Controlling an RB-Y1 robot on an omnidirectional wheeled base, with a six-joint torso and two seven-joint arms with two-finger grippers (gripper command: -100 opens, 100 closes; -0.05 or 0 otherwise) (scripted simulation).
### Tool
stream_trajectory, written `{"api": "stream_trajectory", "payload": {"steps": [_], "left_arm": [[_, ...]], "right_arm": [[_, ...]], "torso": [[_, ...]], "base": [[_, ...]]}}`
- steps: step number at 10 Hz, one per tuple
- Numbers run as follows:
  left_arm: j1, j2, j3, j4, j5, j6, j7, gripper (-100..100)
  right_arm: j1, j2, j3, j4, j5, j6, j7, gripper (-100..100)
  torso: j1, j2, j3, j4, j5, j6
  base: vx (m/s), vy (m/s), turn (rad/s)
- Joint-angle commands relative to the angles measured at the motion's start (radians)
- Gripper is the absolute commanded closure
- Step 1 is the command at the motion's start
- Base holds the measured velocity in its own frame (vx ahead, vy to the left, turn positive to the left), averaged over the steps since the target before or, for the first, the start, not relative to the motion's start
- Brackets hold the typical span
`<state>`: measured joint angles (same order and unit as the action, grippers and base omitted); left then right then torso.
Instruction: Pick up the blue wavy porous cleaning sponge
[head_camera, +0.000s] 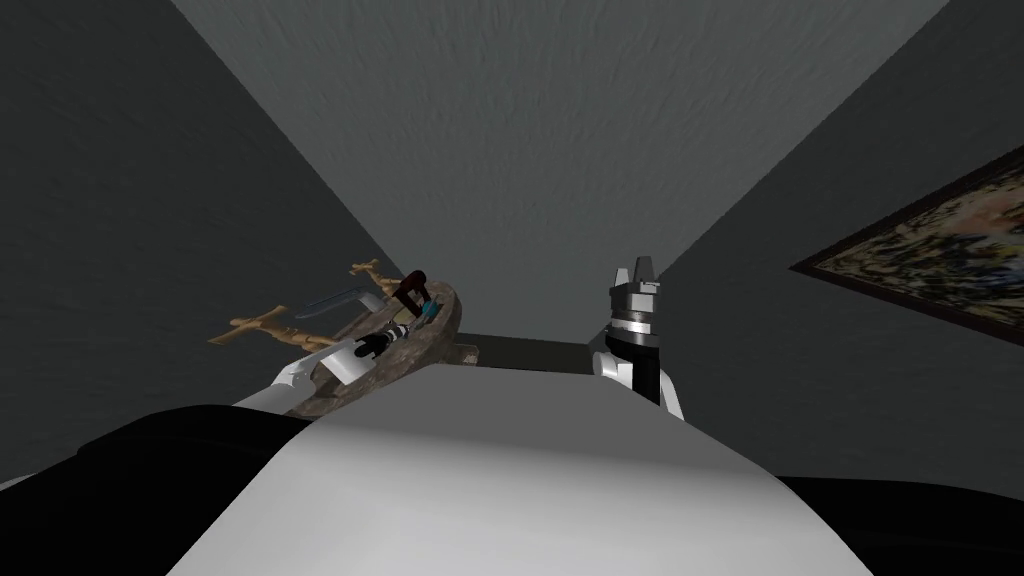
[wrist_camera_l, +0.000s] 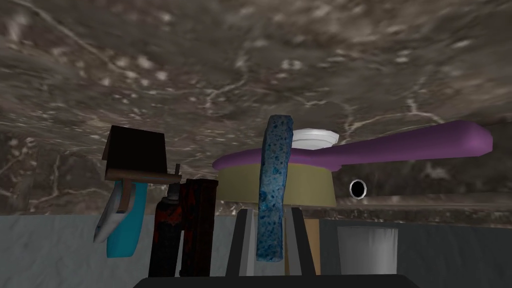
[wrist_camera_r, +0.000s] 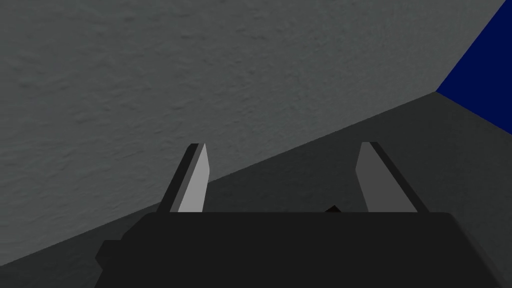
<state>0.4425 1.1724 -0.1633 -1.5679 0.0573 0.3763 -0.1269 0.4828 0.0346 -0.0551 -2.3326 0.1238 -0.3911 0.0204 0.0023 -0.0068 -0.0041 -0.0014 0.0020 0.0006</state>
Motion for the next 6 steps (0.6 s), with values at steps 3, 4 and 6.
{"api": "stream_trajectory", "payload": {"steps": [3, 4, 6], "left_arm": [[0.018, 0.011, -0.005, -0.099, -0.024, 0.033, -0.007, 100], [0.023, 0.013, -0.006, -0.127, -0.031, 0.041, -0.008, 100], [0.022, 0.009, -0.005, -0.109, -0.030, 0.033, -0.007, 0]], "right_arm": [[0.000, 0.000, 0.000, 0.000, 0.000, 0.000, 0.000, 0], [0.000, 0.000, 0.000, 0.000, 0.000, 0.000, 0.000, 0], [0.000, 0.000, 0.000, 0.000, 0.000, 0.000, 0.000, 0]], "torso": [[0.000, 0.001, 0.000, 0.000, 0.001, -0.001], [0.000, 0.001, 0.000, 0.000, 0.000, -0.001], [-0.001, 0.002, 0.001, 0.000, 0.000, 0.000]], "base": [[0.069, 0.020, 0.189], [0.067, 0.005, 0.187], [0.015, -0.002, 0.019]]}}
